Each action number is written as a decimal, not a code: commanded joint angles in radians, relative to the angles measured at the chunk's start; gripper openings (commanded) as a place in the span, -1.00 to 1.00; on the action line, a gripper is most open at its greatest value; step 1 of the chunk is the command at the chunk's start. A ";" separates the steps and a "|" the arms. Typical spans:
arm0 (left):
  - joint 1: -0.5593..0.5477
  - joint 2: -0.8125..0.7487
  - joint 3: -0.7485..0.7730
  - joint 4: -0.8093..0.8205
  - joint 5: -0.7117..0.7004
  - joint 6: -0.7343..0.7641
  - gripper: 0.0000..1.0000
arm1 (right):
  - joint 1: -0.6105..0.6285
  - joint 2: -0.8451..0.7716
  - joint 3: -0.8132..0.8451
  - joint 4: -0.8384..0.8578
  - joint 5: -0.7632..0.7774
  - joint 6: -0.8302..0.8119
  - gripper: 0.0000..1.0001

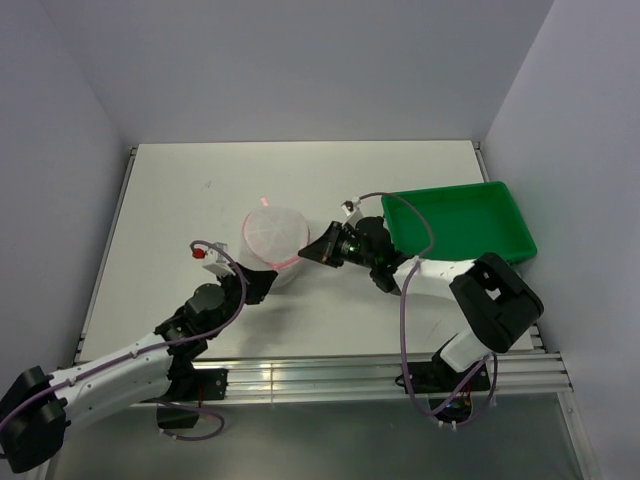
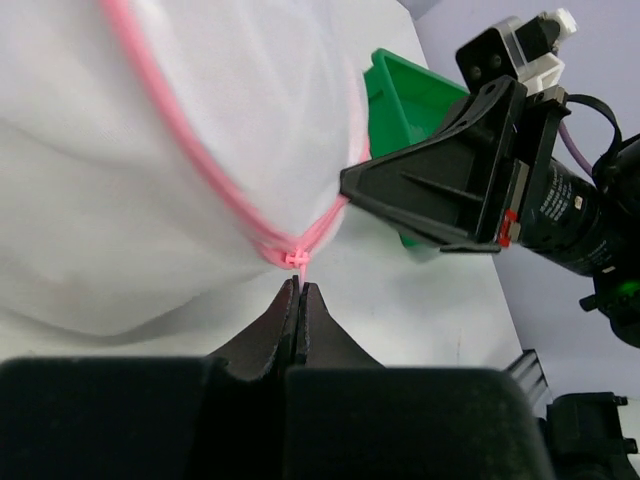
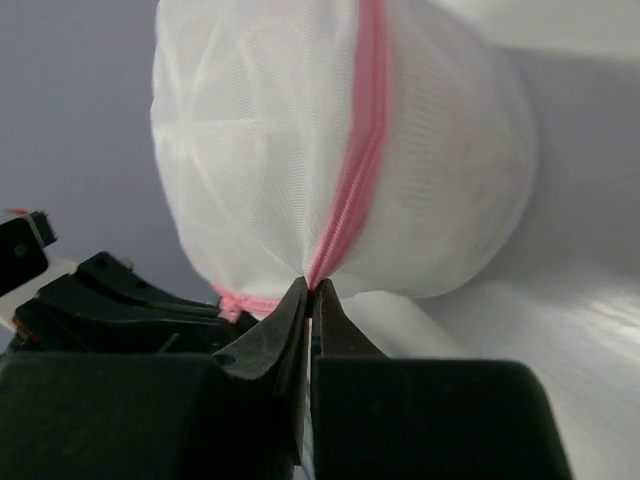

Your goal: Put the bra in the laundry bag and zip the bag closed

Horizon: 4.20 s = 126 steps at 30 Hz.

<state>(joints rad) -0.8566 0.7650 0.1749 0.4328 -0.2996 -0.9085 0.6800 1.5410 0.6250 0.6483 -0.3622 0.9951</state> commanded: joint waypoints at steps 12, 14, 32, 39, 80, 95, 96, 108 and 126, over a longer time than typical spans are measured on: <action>0.021 -0.201 0.058 -0.255 -0.149 0.111 -1.00 | -0.224 0.108 0.419 -0.328 -0.058 -0.360 -1.00; 0.019 -0.156 0.046 -0.171 -0.110 0.093 -1.00 | -0.224 0.145 0.467 -0.366 -0.070 -0.366 -1.00; 0.018 0.181 0.055 0.288 0.109 -0.010 -1.00 | -0.024 -0.142 0.015 -0.023 0.043 -0.060 0.66; 0.018 0.145 0.025 0.258 0.109 -0.035 -1.00 | 0.004 -0.018 0.076 0.074 -0.015 0.010 -0.18; 0.045 -0.263 0.026 -0.353 -0.183 0.054 -1.00 | -0.201 0.070 0.226 -0.074 -0.113 -0.194 -1.00; 0.042 -0.096 0.055 -0.048 -0.024 0.074 -1.00 | -0.180 0.021 0.299 -0.296 -0.043 -0.254 0.70; 0.042 -0.081 0.060 0.001 -0.013 0.069 -1.00 | -0.171 -0.039 0.262 -0.267 -0.023 -0.242 0.70; 0.010 0.096 0.037 0.218 0.103 -0.036 -1.00 | 0.061 -0.114 0.036 -0.053 0.052 -0.038 0.28; 0.004 0.086 0.020 0.186 0.105 -0.040 -1.00 | 0.058 -0.050 0.067 -0.027 0.098 -0.018 -0.74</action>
<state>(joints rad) -0.8459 0.8612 0.1940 0.5785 -0.2142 -0.9474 0.7418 1.4952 0.6621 0.5793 -0.3058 0.9836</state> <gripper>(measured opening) 0.009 0.152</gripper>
